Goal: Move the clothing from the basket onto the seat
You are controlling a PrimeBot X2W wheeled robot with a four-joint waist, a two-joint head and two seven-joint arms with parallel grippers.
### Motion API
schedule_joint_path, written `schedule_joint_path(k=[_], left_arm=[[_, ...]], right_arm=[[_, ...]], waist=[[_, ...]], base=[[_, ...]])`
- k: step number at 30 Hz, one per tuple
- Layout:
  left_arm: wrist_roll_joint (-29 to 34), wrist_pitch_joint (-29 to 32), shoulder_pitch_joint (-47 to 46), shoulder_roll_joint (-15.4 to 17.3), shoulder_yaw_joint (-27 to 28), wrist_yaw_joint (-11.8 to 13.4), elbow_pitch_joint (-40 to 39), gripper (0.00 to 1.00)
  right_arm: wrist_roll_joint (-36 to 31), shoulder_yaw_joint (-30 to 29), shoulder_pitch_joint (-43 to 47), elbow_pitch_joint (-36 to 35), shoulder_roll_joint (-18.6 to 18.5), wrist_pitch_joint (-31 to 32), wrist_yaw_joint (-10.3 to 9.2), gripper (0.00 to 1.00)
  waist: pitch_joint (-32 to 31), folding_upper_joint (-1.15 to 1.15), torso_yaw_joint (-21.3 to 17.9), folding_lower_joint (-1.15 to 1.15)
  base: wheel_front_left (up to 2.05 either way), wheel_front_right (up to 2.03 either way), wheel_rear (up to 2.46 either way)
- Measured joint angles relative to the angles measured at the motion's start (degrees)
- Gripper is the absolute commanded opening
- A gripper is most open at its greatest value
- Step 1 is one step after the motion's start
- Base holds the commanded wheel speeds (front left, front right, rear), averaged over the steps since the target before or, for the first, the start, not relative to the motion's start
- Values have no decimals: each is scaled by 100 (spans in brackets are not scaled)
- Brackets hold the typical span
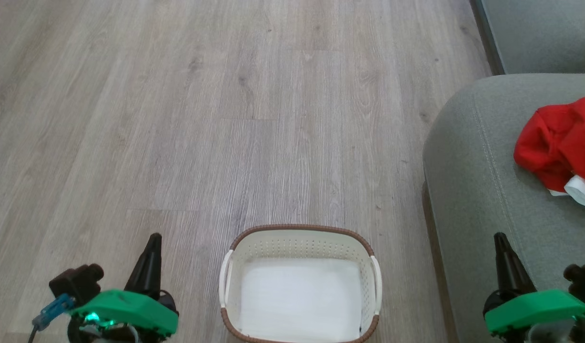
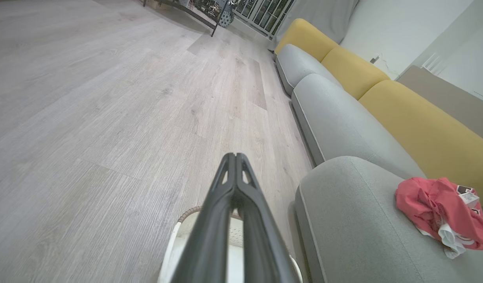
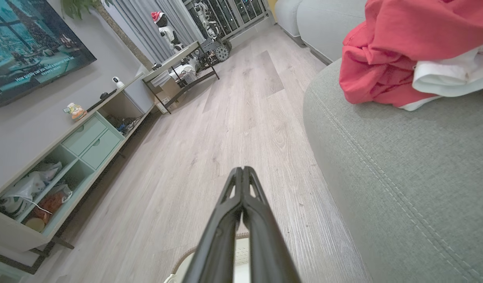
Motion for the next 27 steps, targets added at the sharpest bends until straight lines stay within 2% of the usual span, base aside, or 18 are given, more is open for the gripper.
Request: schedule_joint_path(k=[27], left_arm=[[-1427,442,-129,-229,526,-189,122,0]], right_arm=[[1564,-107,-219,201,76,366,-1,0]], waist=[[24,0,-136,0]], base=[[0,0,0]])
